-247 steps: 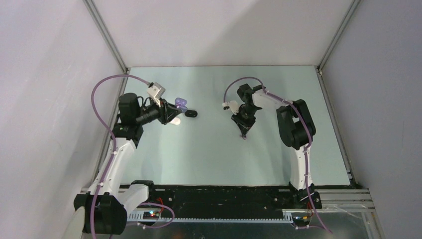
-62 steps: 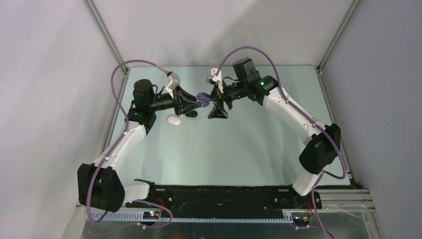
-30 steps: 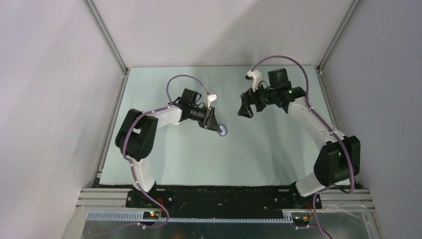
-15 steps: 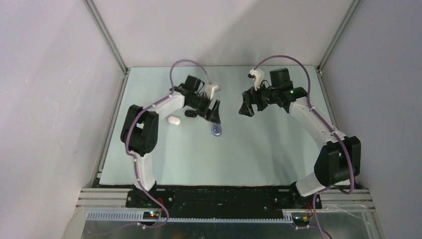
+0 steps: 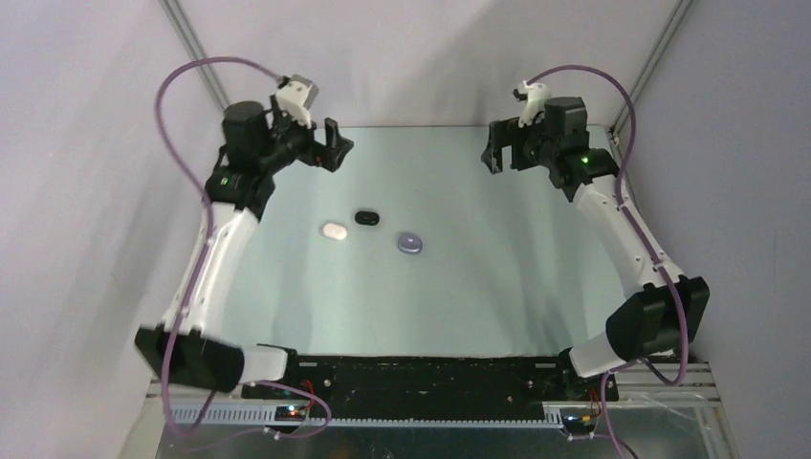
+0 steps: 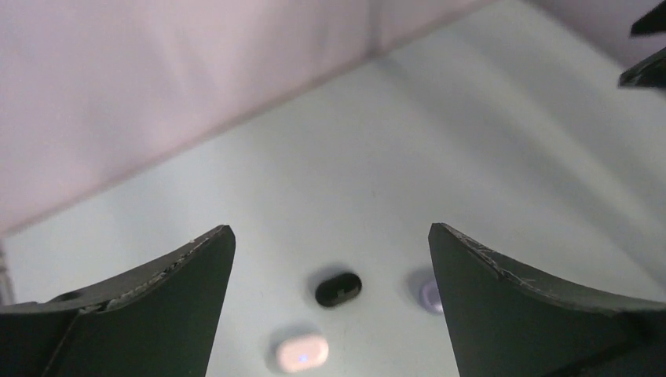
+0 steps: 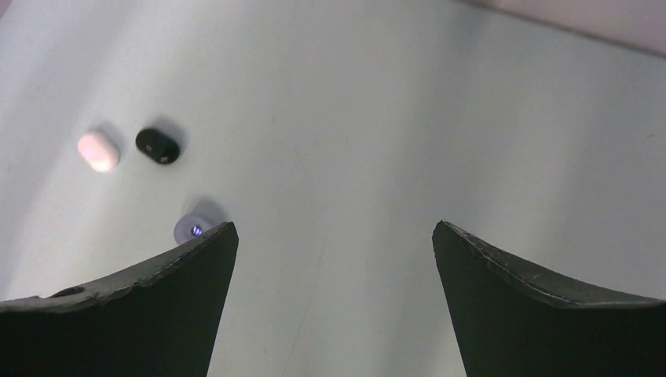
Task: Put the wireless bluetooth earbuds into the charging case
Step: Reset both arms
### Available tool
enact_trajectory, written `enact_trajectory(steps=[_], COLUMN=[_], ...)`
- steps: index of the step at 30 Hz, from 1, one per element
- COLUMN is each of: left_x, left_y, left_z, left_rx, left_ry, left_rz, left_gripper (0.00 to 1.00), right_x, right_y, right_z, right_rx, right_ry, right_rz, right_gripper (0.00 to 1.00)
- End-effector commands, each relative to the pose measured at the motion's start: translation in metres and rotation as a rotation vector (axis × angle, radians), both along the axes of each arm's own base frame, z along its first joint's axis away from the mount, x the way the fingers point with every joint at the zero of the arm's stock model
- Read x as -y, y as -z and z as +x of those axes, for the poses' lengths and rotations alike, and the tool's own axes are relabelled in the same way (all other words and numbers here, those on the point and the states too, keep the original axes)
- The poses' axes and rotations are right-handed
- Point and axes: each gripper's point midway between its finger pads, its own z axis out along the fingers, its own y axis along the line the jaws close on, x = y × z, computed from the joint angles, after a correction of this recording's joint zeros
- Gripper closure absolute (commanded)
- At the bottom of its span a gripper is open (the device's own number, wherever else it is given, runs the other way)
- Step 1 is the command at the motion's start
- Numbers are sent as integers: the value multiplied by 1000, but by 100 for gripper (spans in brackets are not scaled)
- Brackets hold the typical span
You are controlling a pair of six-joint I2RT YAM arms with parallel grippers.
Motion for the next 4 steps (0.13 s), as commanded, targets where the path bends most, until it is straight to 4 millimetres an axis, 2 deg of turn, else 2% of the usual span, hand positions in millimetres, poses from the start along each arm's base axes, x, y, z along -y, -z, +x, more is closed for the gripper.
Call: enact_trajectory(steps=[1,4], left_x=[-15,-16], left_y=[-38,-28], left_z=[-2,-1], left_rx=[185,163], left_ry=[-134,-147], left_rz=[-69,-72], left_gripper=[2,2], right_x=[15,7], right_y=[-84,-84], right_z=[1,-2], right_rx=[244,253], right_ry=[128,110], right_rz=[28,18], right_gripper=[0,0])
